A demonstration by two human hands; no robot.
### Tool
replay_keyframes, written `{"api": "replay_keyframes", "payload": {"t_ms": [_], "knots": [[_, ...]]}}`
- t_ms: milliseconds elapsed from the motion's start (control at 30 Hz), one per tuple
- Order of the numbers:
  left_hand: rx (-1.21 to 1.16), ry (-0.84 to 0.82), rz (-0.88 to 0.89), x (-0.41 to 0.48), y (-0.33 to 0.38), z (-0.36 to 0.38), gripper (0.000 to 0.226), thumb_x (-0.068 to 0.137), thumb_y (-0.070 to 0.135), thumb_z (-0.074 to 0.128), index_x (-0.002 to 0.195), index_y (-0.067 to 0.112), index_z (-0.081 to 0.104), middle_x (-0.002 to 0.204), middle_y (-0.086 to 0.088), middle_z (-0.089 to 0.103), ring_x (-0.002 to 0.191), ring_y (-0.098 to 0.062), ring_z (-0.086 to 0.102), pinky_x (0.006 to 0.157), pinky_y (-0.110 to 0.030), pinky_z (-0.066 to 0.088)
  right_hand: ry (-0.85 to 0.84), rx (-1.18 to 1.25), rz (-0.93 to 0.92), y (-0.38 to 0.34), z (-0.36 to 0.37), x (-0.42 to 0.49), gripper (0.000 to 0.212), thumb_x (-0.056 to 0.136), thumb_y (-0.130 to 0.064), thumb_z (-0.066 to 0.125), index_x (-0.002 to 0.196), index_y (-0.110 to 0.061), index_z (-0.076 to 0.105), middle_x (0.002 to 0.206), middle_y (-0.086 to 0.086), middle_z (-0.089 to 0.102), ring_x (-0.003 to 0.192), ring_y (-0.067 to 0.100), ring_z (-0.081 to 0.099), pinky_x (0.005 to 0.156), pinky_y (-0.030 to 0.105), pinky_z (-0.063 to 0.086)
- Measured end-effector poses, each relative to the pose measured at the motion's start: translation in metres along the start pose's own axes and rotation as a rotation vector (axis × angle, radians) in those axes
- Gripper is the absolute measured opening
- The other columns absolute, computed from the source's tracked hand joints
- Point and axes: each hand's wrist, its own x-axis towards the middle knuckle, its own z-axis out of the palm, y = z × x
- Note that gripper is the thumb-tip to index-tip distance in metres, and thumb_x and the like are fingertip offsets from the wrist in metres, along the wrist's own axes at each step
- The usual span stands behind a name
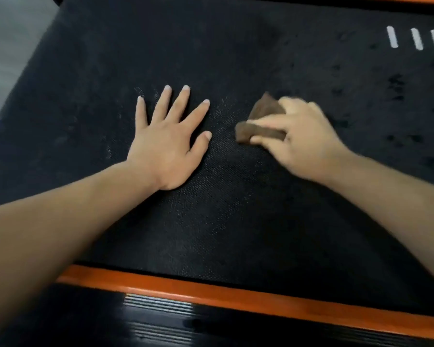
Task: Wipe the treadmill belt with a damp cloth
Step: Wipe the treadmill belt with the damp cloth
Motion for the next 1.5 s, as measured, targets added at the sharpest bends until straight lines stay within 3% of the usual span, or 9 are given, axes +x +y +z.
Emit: {"api": "replay_keyframes", "payload": {"t_ms": [133,367,533,767,933,1133,1267,1333,1500], "knots": [[-0.007,-0.013,-0.012,0.005,0.004,-0.006,0.068,0.099,0.063,0.014,0.16,0.034,0.026,0.171,-0.009,0.013,0.158,-0.035,0.001,0.121,-0.07,-0.001,0.224,-0.093,0.377,0.04,0.002,0.057,0.031,0.094,-0.051,0.057,0.116,-0.034,0.073,0.109,0.012,0.059,0.103,0.038,0.057,0.093,0.046,0.045],[-0.126,0.057,-0.082,0.034,0.028,-0.004,0.052,0.104,0.034,0.038,0.155,0.024,0.033,0.169,-0.012,0.015,0.159,-0.032,0.002,0.117,-0.076,-0.004,0.031,-0.019,0.09,0.0,0.004,0.023,0.032,0.092,-0.051,0.056,0.113,-0.035,0.074,0.095,0.007,0.058,0.091,0.027,0.054,0.088,0.046,0.041],[-0.098,0.062,-0.131,0.05,0.044,0.002,0.057,0.106,0.045,0.027,0.161,0.03,0.022,0.173,-0.01,0.006,0.159,-0.034,-0.005,0.118,-0.074,-0.008,0.229,-0.119,0.396,0.074,-0.01,0.079,0.032,0.093,-0.052,0.059,0.113,-0.033,0.074,0.113,0.012,0.06,0.108,0.038,0.057,0.098,0.05,0.044],[0.003,0.082,-0.158,0.053,0.048,0.013,0.066,0.102,0.062,0.013,0.163,0.037,0.009,0.173,-0.007,0.0,0.158,-0.034,-0.009,0.116,-0.076,-0.006,0.043,0.045,0.053,0.035,-0.004,0.034,0.028,0.093,-0.049,0.059,0.114,-0.038,0.073,0.096,0.002,0.058,0.091,0.027,0.057,0.086,0.044,0.045],[0.019,0.077,-0.165,0.054,0.048,0.013,0.07,0.099,0.068,0.007,0.163,0.04,0.004,0.173,-0.005,-0.002,0.158,-0.033,-0.011,0.117,-0.074,-0.005,0.236,-0.096,0.367,0.104,-0.011,0.123,0.037,0.091,-0.055,0.058,0.115,-0.031,0.074,0.108,0.013,0.062,0.105,0.04,0.059,0.091,0.045,0.047],[0.022,0.051,-0.169,0.054,0.051,0.01,0.078,0.094,0.076,0.002,0.163,0.041,0.002,0.174,-0.004,-0.004,0.158,-0.032,-0.013,0.117,-0.074,-0.007,0.031,0.041,-0.002,0.063,-0.004,0.072,0.034,0.09,-0.052,0.058,0.117,-0.04,0.073,0.1,0.007,0.061,0.095,0.032,0.059,0.086,0.045,0.047],[-0.016,0.024,-0.2,0.058,0.052,0.005,0.078,0.092,0.078,0.005,0.162,0.043,0.006,0.173,-0.002,-0.003,0.158,-0.03,-0.014,0.116,-0.075,-0.009,0.189,-0.085,0.244,0.123,-0.019,0.155,0.024,0.091,-0.052,0.06,0.089,-0.032,0.072,0.091,0.006,0.059,0.097,0.039,0.061,0.085,0.043,0.046],[-0.083,0.002,-0.252,0.068,0.057,0.001,0.073,0.094,0.078,0.01,0.16,0.045,0.011,0.173,-0.001,-0.001,0.158,-0.03,-0.015,0.114,-0.077,-0.011,0.22,-0.11,0.32,0.128,-0.014,0.169,0.023,0.093,-0.05,0.061,0.094,-0.03,0.074,0.099,0.01,0.063,0.102,0.04,0.06,0.09,0.044,0.046],[-0.005,0.041,-0.296,0.078,0.068,0.01,0.074,0.095,0.078,0.007,0.161,0.046,0.0,0.173,-0.003,-0.009,0.156,-0.035,-0.018,0.11,-0.082,-0.009,0.08,0.001,0.037,0.097,-0.003,0.123,0.028,0.091,-0.05,0.061,0.114,-0.039,0.074,0.105,0.009,0.061,0.101,0.033,0.057,0.091,0.046,0.045]]}}
